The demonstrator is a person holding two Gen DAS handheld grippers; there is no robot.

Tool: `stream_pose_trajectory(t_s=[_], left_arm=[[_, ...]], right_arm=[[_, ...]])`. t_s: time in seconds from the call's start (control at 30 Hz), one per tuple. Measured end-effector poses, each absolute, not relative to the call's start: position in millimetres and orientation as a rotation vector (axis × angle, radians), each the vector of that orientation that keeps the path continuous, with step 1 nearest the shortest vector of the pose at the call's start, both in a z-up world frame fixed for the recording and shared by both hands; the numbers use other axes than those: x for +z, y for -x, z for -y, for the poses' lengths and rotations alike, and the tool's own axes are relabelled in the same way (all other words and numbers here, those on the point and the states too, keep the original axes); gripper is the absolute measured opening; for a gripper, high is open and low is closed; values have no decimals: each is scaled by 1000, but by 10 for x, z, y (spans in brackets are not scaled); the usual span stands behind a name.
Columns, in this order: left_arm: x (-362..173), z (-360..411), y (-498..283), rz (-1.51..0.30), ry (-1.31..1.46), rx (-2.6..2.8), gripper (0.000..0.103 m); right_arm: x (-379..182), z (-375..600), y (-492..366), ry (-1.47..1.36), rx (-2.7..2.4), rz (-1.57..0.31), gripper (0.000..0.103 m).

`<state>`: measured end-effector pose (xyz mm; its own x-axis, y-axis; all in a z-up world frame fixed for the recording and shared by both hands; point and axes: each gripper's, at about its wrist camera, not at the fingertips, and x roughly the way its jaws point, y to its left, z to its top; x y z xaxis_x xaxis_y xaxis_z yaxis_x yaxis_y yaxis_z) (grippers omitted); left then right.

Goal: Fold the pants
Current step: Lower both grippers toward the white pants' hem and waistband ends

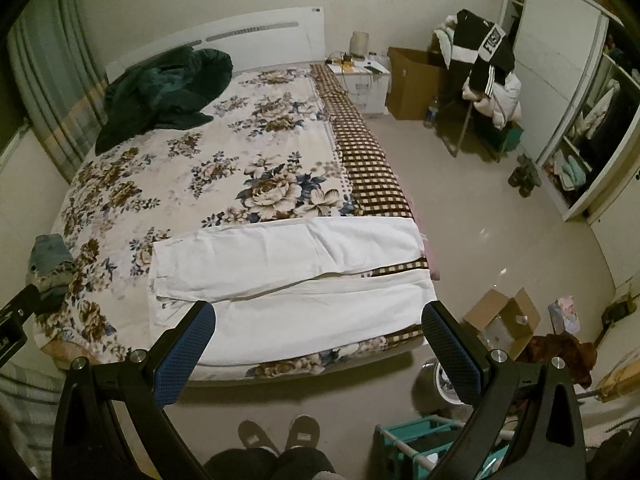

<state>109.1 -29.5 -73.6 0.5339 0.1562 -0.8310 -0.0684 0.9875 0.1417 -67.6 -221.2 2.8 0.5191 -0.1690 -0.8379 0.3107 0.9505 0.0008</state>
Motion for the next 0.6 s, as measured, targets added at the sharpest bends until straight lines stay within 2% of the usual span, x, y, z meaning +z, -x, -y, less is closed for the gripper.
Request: stream_pose_trajectory(t_s=[0.3,0.6], left_arm=[[-1356,249,-2051,-1150,-71,153,103],[-2458,-128,-3569,-1383,119,224,103]], right_arm=[[-664,2625,-521,-218,-330,-1071,103],[-1745,3142,-2097,-442,-415,-1233,103]])
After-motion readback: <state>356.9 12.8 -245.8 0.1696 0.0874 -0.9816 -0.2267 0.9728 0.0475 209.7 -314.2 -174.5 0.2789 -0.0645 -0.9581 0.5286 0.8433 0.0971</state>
